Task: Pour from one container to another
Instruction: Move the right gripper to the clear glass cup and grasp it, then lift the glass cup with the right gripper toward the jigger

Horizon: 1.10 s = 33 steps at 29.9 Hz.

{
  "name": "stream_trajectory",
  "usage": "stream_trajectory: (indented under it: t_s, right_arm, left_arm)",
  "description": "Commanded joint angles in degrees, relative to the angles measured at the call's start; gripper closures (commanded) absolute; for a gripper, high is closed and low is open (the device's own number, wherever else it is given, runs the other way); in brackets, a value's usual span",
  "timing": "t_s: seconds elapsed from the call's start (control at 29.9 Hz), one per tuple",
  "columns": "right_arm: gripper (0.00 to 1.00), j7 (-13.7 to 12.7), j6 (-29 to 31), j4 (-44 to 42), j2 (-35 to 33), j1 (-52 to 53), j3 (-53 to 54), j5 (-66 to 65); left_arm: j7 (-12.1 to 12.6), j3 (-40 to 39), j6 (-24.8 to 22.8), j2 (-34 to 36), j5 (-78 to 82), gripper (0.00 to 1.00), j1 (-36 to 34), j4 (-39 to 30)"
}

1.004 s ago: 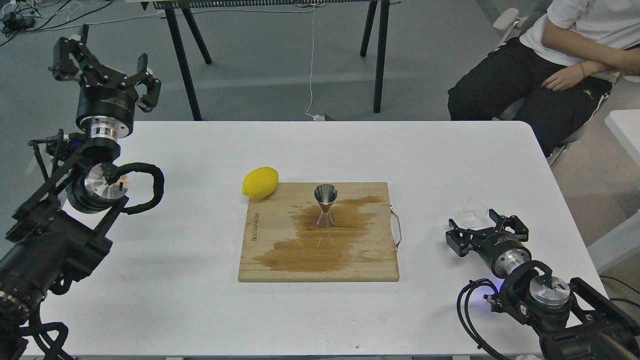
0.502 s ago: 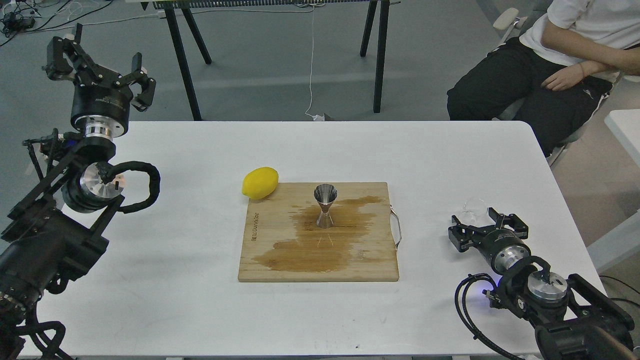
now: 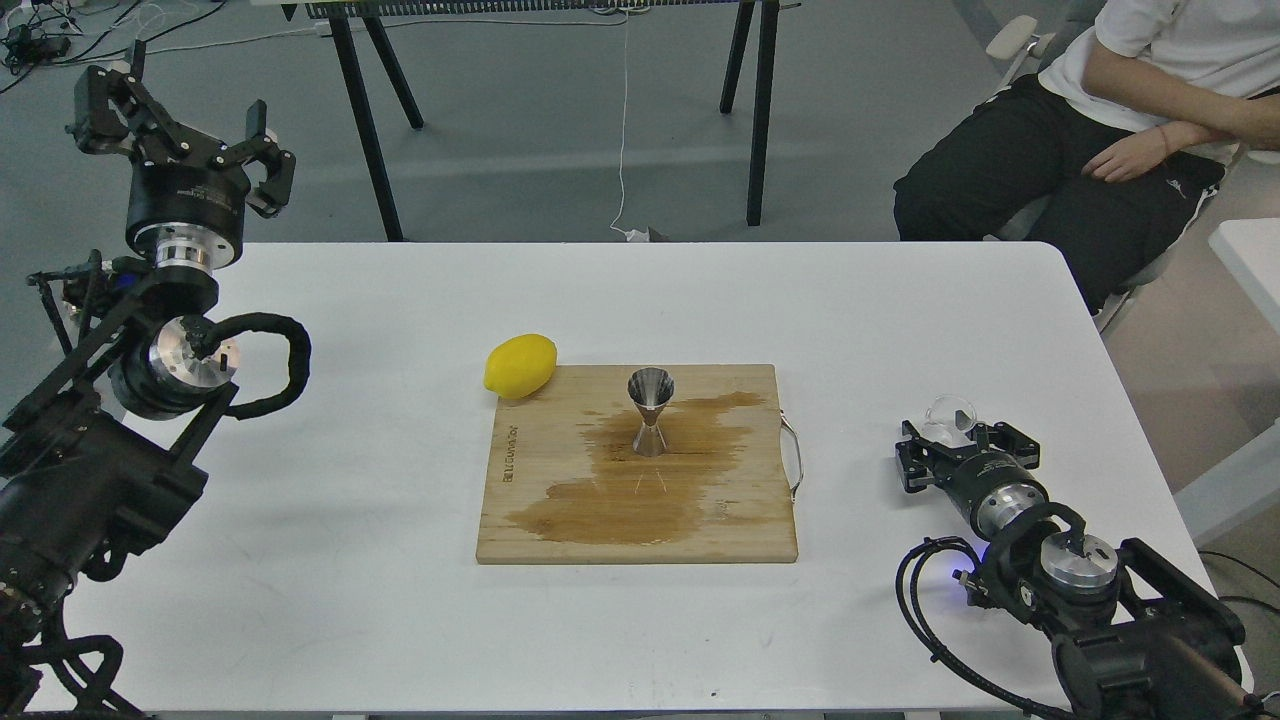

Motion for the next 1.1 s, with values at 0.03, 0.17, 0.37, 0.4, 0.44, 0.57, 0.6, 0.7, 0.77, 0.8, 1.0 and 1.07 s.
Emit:
stream_trajectory:
  t_s: [0.03,0.17,0.37,0.4,0.44,0.57,0.6,0.7,0.77,0.8,1.0,1.07]
  right_arm:
    - [0.6,0.0,0.0,0.3,0.0,0.0,-0.1,0.0]
    - [0.6,-0.1,0.0,3.1,-0.1,-0.6,-0.5,0.0]
    - [0.6,-0.3,-0.2,9.2,-1.1,0.1,-0.8,-0.9]
    - [0.6,-0.3,-0.5,10.3,-1.5,0.3,-0.8,-2.0]
    - [0.6,-0.4,-0.8,11.6,-1.9,0.5,-0.8,-3.7]
    - [0.6,-1.2,-2.2,16.1,-1.9,3.5,-2.6,-11.4]
    - [0.6,-1.2,-3.3,16.9,-1.7,4.6,-3.9,-13.1]
    - [0.6,-0.7,-5.5,18.2,-1.3,8.2,-7.8,-16.4]
    - [0.6,-0.4,-5.9,18.1,-0.9,9.9,-10.0,-18.7]
    - [0.6,-0.4,-6.0,18.0,0.0,10.8,-11.0,-20.1]
    - [0.6,-0.4,-7.3,18.1,4.9,12.8,-12.9,-29.6]
    - [0.6,-0.6,-8.2,18.2,5.2,13.4,-13.0,-33.6]
  left_arm:
    - [0.0,-0.3,0.1,0.1,0.0,0.0,0.0,-0.1]
    - [0.0,-0.3,0.1,0.1,0.0,0.0,-0.1,-0.1]
    - [0.0,-0.2,0.1,0.1,0.0,0.0,-0.1,0.0]
    - [0.0,-0.2,0.1,0.1,0.1,0.0,-0.1,0.0]
    - [0.0,-0.2,0.1,0.1,0.1,0.0,-0.1,-0.1]
    - [0.0,-0.2,0.5,0.0,0.2,0.0,-0.2,0.2]
    - [0.0,-0.2,0.9,0.0,0.2,0.0,-0.4,0.4]
    - [0.0,-0.2,1.5,-0.2,0.2,0.0,-0.7,0.7]
    - [0.0,-0.2,1.5,-0.2,0.2,0.0,-0.7,0.7]
    - [0.0,-0.2,1.5,-0.2,0.2,0.0,-0.7,0.7]
    - [0.0,-0.2,1.5,0.2,0.1,0.0,-0.7,0.7]
    - [0.0,-0.2,1.5,0.5,0.1,0.0,-0.7,0.7]
